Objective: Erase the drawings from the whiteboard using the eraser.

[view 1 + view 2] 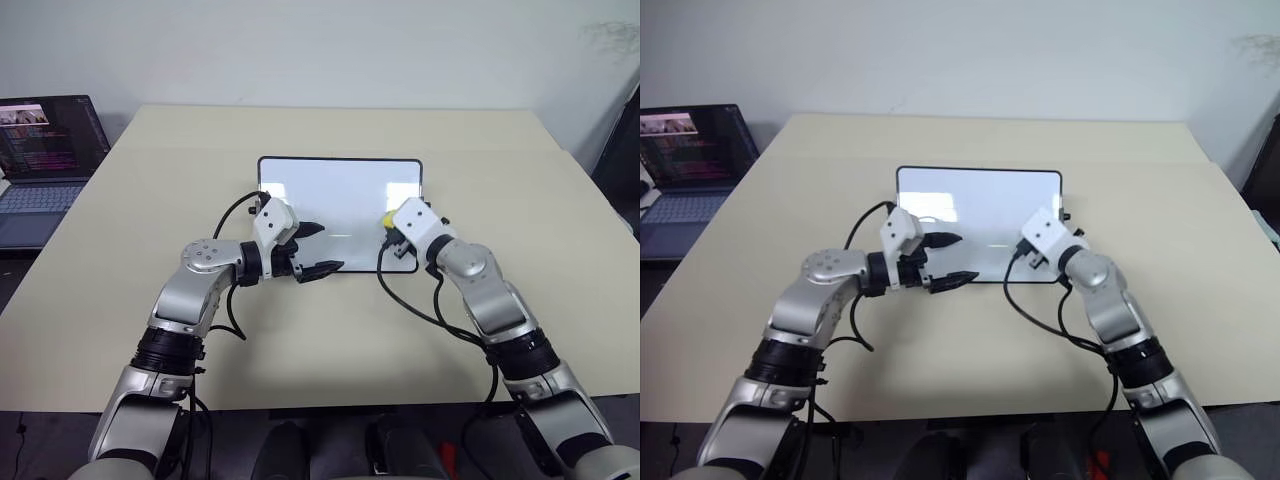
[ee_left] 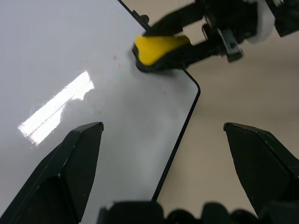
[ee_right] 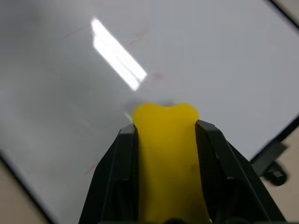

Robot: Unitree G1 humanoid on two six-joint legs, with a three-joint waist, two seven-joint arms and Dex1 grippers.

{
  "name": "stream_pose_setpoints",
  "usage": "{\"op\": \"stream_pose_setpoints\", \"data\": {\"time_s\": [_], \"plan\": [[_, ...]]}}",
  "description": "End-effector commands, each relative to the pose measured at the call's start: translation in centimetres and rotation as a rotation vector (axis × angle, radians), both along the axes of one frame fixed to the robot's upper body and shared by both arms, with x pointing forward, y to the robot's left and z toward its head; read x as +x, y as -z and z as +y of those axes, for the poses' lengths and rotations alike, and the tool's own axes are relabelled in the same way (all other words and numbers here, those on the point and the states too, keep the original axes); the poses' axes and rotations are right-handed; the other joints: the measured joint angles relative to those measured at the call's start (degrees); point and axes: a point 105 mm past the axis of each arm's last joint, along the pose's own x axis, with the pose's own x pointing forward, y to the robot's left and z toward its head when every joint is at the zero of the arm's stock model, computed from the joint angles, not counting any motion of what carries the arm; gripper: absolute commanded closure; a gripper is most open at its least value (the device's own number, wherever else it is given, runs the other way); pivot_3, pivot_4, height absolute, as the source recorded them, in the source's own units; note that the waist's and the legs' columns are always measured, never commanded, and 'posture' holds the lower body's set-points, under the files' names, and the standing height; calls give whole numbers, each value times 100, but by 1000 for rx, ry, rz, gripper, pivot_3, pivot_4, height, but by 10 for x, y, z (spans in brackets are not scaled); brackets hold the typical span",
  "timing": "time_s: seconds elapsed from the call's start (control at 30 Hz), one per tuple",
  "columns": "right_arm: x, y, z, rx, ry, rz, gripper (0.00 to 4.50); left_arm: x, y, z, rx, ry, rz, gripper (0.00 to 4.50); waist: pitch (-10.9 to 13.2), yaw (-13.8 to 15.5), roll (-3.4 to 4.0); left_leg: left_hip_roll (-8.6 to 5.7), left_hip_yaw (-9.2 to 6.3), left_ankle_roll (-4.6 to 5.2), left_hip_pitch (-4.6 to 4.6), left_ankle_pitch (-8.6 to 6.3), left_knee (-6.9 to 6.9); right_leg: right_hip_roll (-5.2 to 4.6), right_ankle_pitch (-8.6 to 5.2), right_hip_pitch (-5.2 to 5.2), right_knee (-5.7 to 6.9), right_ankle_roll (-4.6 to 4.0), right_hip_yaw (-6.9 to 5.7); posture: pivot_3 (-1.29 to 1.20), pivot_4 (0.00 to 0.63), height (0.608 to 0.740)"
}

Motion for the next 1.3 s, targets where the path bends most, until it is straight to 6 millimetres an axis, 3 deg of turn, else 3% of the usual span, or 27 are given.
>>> {"op": "stream_pose_setpoints", "data": {"time_s": [0.03, 0.2, 0.3, 0.37, 0.43, 0.6, 0.8, 0.9, 1.07, 1.3], "plan": [[5, 10, -5, -15, 50, 19, 3191, -2, -16, -1, -18, 11, -55, 0, 0, -1, 0, 0, 0, 1, 2, 1, 1, 1, 1, 0, 2, 0, 1, 0, 150, 740], [29, -42, -1, 66, 105, -227, 3191, -3, -15, -2, -19, 12, -53, 0, 3, -9, 3, 0, -1, 19, 5, 14, 0, 8, 16, -2, 4, -7, 3, 0, 150, 740], [31, -52, 9, 88, 72, -257, 3191, -4, -15, -2, -18, 12, -52, 0, 3, 7, 4, 2, -3, 20, -6, 15, -2, 9, 14, -8, 2, -10, -1, 0, 150, 740], [30, -45, 19, 76, 33, -220, 3192, -4, -15, -1, -19, 9, -53, 0, 3, 9, 4, 2, -2, 20, -15, 14, -5, 6, 27, -14, 0, -34, -1, 0, 150, 740], [25, -25, 23, 36, 0, -137, 3192, -4, -15, -1, -20, 6, -55, 0, 3, 4, 4, 2, -1, 18, -19, 11, -7, 3, 23, -15, -4, -30, 0, 0, 150, 740], [9, 13, 17, -33, -34, 26, 3192, -5, -15, 1, -20, 1, -56, 0, 2, 10, 3, 1, -4, 12, -17, 5, -7, -2, 16, -11, -5, -27, -5, 0, 150, 740], [30, -25, -18, 11, 147, -161, 3192, -4, -16, 0, -20, 6, -56, 0, 2, 11, 3, -1, -4, 19, -6, 13, -1, -2, 9, -3, 1, -3, -5, 0, 150, 740], [32, -31, -31, 15, 193, -188, 3192, -4, -16, -1, -20, 10, -57, 0, 2, 38, 3, -3, -6, 27, -6, 20, -1, -2, 14, -3, 1, -2, -6, 0, 150, 740], [24, -11, -34, -8, 174, -104, 3192, -4, -16, -3, -24, 17, -56, 0, 2, 20, 3, -3, -2, 27, -10, 19, -6, -2, 17, -5, -3, -11, -3, 0, 150, 740], [-8, 28, -8, -51, 8, 90, 3192, -5, -16, -3, -27, 19, -52, 0, 0, -8, 0, 1, -1, 28, -5, 18, -7, -1, 12, -4, -2, -4, -2, 0, 150, 740]]}}
